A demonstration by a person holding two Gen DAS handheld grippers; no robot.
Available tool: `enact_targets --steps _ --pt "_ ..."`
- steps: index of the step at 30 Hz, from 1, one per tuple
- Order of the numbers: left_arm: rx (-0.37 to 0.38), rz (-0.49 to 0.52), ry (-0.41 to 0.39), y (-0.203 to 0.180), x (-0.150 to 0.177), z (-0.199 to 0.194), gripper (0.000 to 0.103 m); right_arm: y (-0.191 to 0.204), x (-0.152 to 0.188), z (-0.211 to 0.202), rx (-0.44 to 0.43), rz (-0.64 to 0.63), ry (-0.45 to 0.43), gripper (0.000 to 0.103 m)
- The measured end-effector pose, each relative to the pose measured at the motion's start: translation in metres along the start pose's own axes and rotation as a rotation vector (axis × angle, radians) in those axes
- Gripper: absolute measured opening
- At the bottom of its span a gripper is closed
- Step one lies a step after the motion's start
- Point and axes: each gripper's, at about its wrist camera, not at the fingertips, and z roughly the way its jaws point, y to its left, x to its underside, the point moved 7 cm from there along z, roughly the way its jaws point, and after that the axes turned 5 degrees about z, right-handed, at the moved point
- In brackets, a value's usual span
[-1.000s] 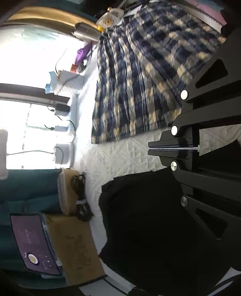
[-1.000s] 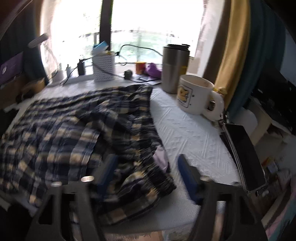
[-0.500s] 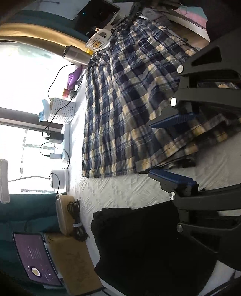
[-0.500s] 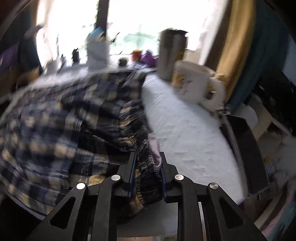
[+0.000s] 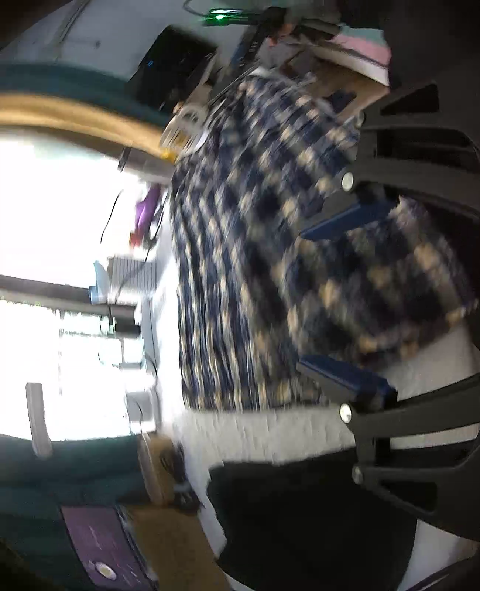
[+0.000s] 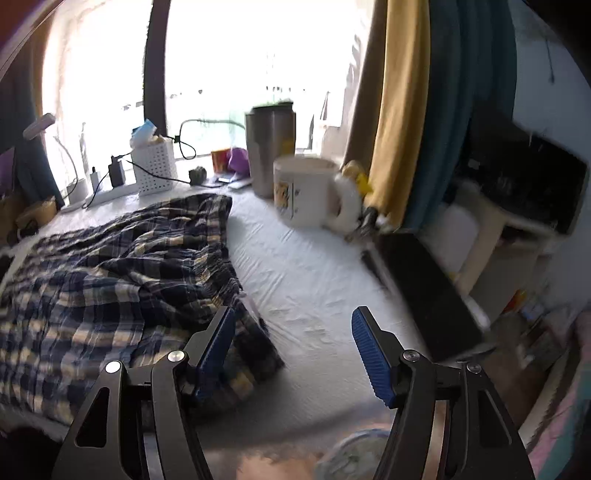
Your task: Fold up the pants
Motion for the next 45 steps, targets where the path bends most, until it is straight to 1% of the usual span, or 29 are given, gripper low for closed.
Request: enact_targets --steps 2,4,5,7,10,11,13,20,24,28,29,30,31,34,38,41,44,45 --pt "0.034 0.007 0.023 -0.013 0.005 0.004 0.066 0.002 0.008 -0.014 0.010 -0.036 -0.009 0.068" --pt "0.070 0.003 0.044 -0.023 0.008 0.010 0.066 0.012 0.021 -0.023 -0.016 -0.085 -0.007 0.068" --pt "0.082 0.010 0.053 -0.029 0.011 0.012 0.066 0.017 0.029 -0.025 -0.013 -0.124 -0.005 0.068" --pt "0.100 0.027 0.070 -0.041 0.015 0.017 0.066 0.025 0.042 -0.021 0.010 -0.197 0.001 0.068" --pt "0.120 0.039 0.095 -0.054 0.021 0.025 0.066 0.030 0.054 -0.005 0.063 -0.261 0.040 0.068" --pt "0.120 0.041 0.103 -0.056 0.023 0.028 0.066 0.032 0.056 0.000 0.077 -0.287 0.046 0.068" --pt "0.123 0.037 0.115 -0.057 0.026 0.031 0.066 0.039 0.057 0.004 0.061 -0.319 0.047 0.068" --pt "0.105 0.011 0.127 -0.045 0.029 0.033 0.066 0.059 0.042 0.013 0.036 -0.369 0.003 0.070" --pt "0.107 0.017 0.123 -0.044 0.030 0.031 0.066 0.064 0.024 0.027 -0.011 -0.325 -0.001 0.071" --pt "0.127 0.033 0.108 -0.050 0.027 0.030 0.067 0.070 0.005 0.048 -0.069 -0.276 0.010 0.073" --pt "0.134 0.038 0.105 -0.054 0.027 0.031 0.069 0.073 0.001 0.056 -0.086 -0.263 0.018 0.073" --pt "0.148 0.050 0.101 -0.059 0.026 0.032 0.076 0.075 -0.001 0.061 -0.096 -0.255 0.026 0.073" --pt "0.160 0.065 0.098 -0.065 0.026 0.033 0.080 0.077 -0.004 0.068 -0.104 -0.242 0.039 0.073" --pt "0.202 0.133 0.111 -0.087 0.029 0.039 0.080 0.083 -0.011 0.083 -0.134 -0.197 0.077 0.073" --pt "0.187 0.205 0.138 -0.103 0.034 0.051 0.080 0.083 -0.022 0.098 -0.179 -0.122 0.136 0.075" --pt "0.191 0.252 0.137 -0.113 0.035 0.053 0.081 0.084 -0.031 0.108 -0.223 -0.066 0.173 0.078" --pt "0.211 0.301 0.120 -0.124 0.038 0.055 0.082 0.086 -0.040 0.116 -0.248 -0.037 0.182 0.079" --pt "0.202 0.309 0.131 -0.124 0.039 0.059 0.082 0.087 -0.042 0.118 -0.255 -0.016 0.186 0.079"
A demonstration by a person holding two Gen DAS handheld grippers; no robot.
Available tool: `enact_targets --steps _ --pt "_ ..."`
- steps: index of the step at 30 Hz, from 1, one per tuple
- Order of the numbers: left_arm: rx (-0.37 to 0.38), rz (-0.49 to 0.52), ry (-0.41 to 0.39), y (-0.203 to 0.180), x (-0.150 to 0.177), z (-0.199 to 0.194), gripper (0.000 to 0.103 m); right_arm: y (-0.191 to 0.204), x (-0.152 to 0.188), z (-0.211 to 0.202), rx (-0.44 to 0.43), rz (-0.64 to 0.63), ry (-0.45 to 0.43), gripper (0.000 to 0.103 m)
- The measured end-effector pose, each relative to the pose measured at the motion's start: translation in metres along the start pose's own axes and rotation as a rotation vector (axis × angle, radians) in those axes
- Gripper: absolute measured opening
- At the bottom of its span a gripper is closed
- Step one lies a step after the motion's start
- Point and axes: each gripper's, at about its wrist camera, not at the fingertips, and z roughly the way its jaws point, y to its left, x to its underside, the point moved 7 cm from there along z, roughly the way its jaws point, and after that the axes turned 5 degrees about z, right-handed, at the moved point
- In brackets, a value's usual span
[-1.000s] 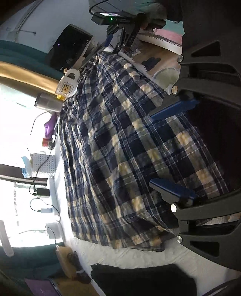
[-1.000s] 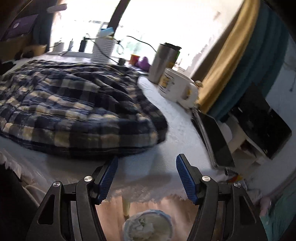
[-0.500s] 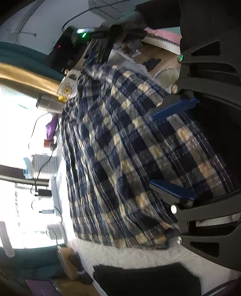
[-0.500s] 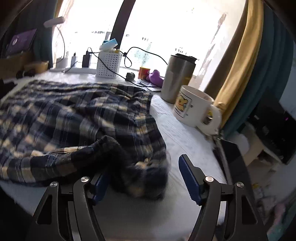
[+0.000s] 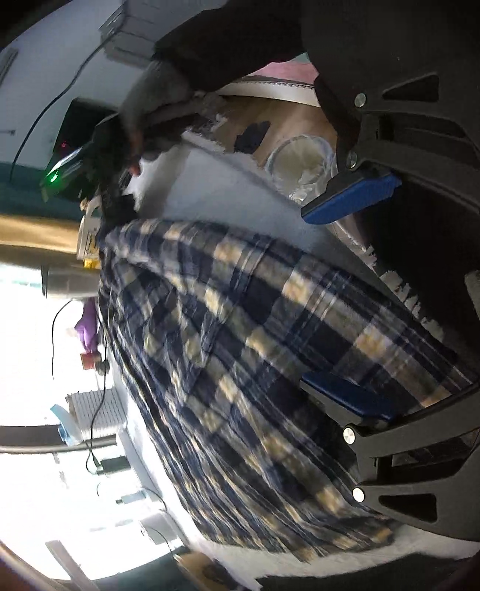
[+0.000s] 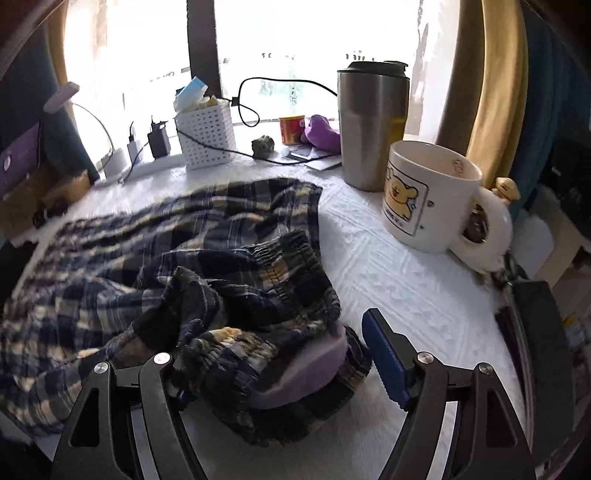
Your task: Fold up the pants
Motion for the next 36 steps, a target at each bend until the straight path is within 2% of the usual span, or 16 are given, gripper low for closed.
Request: enact_targets --steps 2,5,7,11,13,16,20,22,26,31,36 --pt "-0.042 -0.002 0.028 0.006 0.002 0.007 0.082 0.000 -0.002 -0.001 -0.016 0.025 -0.001 0.079" --pt "-0.061 -0.009 0.021 0.010 0.005 0.001 0.080 0.000 -0.004 -0.009 -0.017 0.031 -0.015 0.079" --pt "-0.064 -0.014 0.013 0.016 0.007 -0.004 0.061 -0.001 -0.004 -0.017 -0.012 0.027 -0.028 0.079" --pt "-0.067 -0.040 0.002 0.034 0.011 -0.008 0.044 -0.004 -0.002 -0.026 -0.012 0.021 -0.042 0.079" --pt "-0.079 -0.060 -0.003 0.042 0.009 -0.008 0.029 -0.005 -0.001 -0.031 -0.014 0.011 -0.052 0.079" --pt "-0.109 -0.132 -0.017 0.062 0.004 -0.007 0.019 -0.003 0.001 -0.038 -0.014 -0.019 -0.071 0.079" --pt "-0.127 -0.205 -0.056 0.080 -0.004 -0.011 0.014 0.001 0.008 -0.050 0.014 -0.110 -0.102 0.079" --pt "-0.152 -0.235 -0.099 0.089 -0.010 -0.019 0.013 0.002 0.014 -0.055 0.035 -0.163 -0.116 0.080" --pt "-0.190 -0.288 -0.154 0.105 -0.022 -0.026 0.012 0.001 0.036 -0.068 0.058 -0.241 -0.137 0.085" --pt "-0.222 -0.304 -0.168 0.120 -0.033 -0.032 0.012 0.012 0.071 -0.081 0.112 -0.363 -0.151 0.085" --pt "-0.215 -0.287 -0.165 0.124 -0.036 -0.042 0.012 0.049 0.096 -0.081 0.121 -0.544 -0.195 0.085"
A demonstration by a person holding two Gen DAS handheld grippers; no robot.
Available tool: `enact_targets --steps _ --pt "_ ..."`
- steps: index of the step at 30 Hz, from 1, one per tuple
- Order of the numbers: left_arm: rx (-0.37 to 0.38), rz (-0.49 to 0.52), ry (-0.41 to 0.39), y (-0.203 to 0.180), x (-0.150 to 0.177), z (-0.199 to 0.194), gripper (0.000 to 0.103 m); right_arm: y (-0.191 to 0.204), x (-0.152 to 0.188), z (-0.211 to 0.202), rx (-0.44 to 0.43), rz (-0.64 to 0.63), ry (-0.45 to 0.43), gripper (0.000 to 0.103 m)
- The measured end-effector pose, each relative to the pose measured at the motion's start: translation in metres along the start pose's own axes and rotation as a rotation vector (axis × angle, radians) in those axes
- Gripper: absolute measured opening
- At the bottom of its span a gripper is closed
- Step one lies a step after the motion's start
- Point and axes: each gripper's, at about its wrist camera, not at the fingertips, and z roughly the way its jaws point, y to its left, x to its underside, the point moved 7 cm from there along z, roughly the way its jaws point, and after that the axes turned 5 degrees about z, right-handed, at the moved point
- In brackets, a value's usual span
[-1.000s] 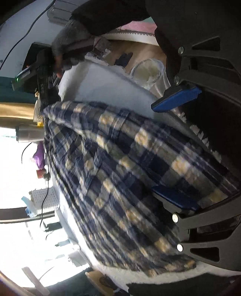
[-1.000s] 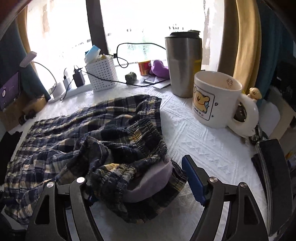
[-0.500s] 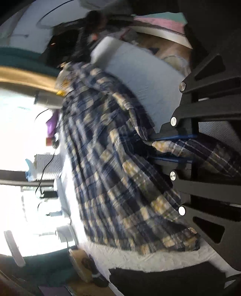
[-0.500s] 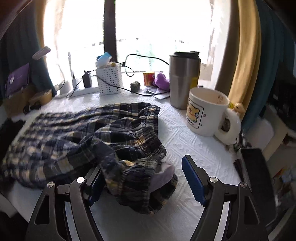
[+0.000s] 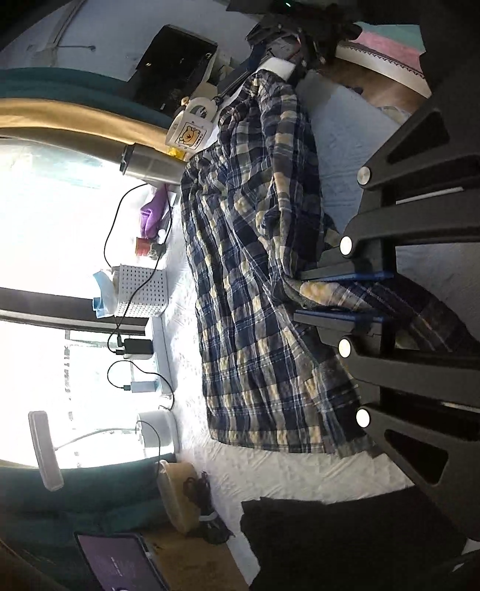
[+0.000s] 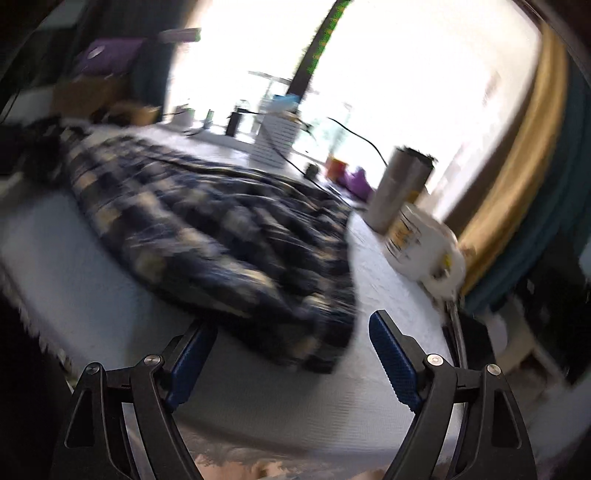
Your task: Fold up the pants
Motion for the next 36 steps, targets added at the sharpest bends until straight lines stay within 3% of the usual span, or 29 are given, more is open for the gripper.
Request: enact_targets --steps 2,4,5,8,12,14,16,17,21,23,34,35,36 --pt "0.003 0.001 0.009 0.001 0.003 0.000 0.012 0.010 0.000 0.014 0.018 -0.057 0.027 0.084" --pt "0.014 -0.016 0.027 0.005 0.010 0.002 0.012 0.014 -0.004 0.026 0.013 -0.067 0.047 0.052" --pt "0.023 -0.020 0.039 0.005 0.014 0.004 0.012 0.012 -0.008 0.031 0.006 -0.045 0.066 0.028" --pt "0.024 -0.025 0.073 0.008 0.025 0.008 0.012 0.003 -0.032 0.032 -0.066 0.076 0.049 0.015" --pt "0.053 -0.011 0.109 0.004 0.035 0.012 0.013 -0.016 -0.063 0.038 -0.135 0.223 0.024 0.013" --pt "0.081 0.018 0.112 -0.003 0.037 0.010 0.031 -0.023 -0.076 0.041 -0.121 0.236 0.018 0.013" --pt "0.115 0.052 0.107 -0.013 0.041 0.006 0.070 -0.029 -0.087 0.044 -0.113 0.245 0.012 0.013" --pt "0.126 0.066 0.104 -0.017 0.043 0.005 0.073 -0.032 -0.091 0.045 -0.117 0.257 0.011 0.013" --pt "0.096 0.173 0.148 -0.029 0.059 0.008 0.073 -0.047 -0.111 0.045 -0.105 0.280 -0.007 0.013" --pt "0.042 0.233 0.166 -0.029 0.067 0.009 0.073 -0.053 -0.116 0.044 -0.099 0.291 -0.016 0.013" --pt "-0.165 0.309 0.055 -0.014 0.059 0.014 0.073 -0.065 -0.135 0.002 -0.126 0.338 -0.071 0.013" --pt "-0.173 0.318 0.047 -0.014 0.058 0.015 0.072 -0.066 -0.137 -0.001 -0.121 0.335 -0.074 0.013" --pt "-0.178 0.328 0.034 -0.014 0.058 0.015 0.051 -0.068 -0.138 -0.002 -0.118 0.333 -0.075 0.013"
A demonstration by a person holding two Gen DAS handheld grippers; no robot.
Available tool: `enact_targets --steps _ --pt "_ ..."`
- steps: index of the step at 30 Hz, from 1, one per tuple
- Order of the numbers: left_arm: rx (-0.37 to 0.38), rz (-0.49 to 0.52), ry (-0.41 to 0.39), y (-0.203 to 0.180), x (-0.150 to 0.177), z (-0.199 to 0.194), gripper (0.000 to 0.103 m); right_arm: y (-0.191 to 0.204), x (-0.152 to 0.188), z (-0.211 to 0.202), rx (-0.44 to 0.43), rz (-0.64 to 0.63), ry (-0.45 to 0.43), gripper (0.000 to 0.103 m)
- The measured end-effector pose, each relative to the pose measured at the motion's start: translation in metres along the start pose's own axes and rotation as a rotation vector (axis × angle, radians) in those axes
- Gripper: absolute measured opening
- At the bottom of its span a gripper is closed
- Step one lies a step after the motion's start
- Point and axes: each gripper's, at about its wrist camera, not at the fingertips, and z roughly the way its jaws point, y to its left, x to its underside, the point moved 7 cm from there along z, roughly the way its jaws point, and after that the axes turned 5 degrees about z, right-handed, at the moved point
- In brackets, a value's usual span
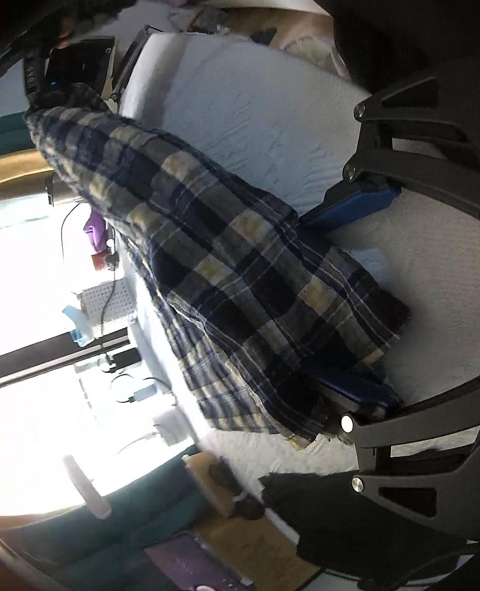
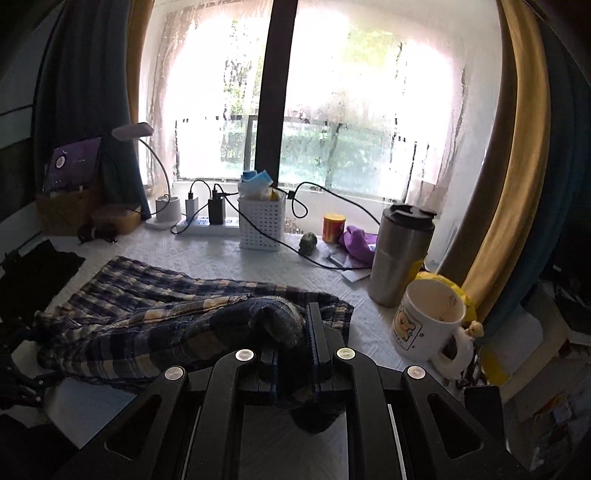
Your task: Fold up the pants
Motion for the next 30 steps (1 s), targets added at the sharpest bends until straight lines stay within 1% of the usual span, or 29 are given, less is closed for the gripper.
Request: enact_targets --steps 1,2,4,6,9,11,14,18,23,28,30 --pt "0.003 0.008 0.005 0.000 0.000 0.001 0.013 -0.002 -0.001 0.000 0.003 0.000 0.004 0.013" --pt "0.013 0.001 0.019 0.002 0.003 0.002 0.007 -0.005 0.000 0.001 0.009 0.002 0.009 0.013" --pt "0.046 -0.037 0.002 0.009 0.003 -0.004 0.006 -0.007 0.003 0.003 0.012 0.001 0.025 0.013" --pt "0.062 -0.071 -0.017 0.016 0.001 -0.014 0.005 -0.005 0.009 0.004 0.025 -0.014 0.037 0.013" --pt "0.090 -0.151 -0.052 0.031 -0.005 -0.032 0.003 -0.004 0.019 0.000 0.028 -0.017 0.041 0.013" --pt "0.119 -0.184 -0.069 0.038 -0.011 -0.046 0.002 -0.003 0.025 -0.005 0.030 -0.011 0.042 0.013" --pt "0.157 -0.232 -0.126 0.050 -0.021 -0.071 0.002 -0.002 0.033 -0.016 0.025 0.008 0.037 0.013" --pt "0.138 -0.247 -0.190 0.064 -0.033 -0.101 0.002 0.000 0.043 -0.033 0.001 0.038 0.016 0.013" --pt "0.121 -0.257 -0.231 0.074 -0.043 -0.122 0.002 0.008 0.051 -0.052 -0.014 0.039 -0.002 0.013" --pt "0.122 -0.270 -0.282 0.081 -0.058 -0.141 0.002 0.009 0.047 -0.075 -0.007 0.038 -0.054 0.013" --pt "0.143 -0.277 -0.304 0.081 -0.065 -0.146 0.002 0.006 0.043 -0.081 0.001 0.044 -0.078 0.013"
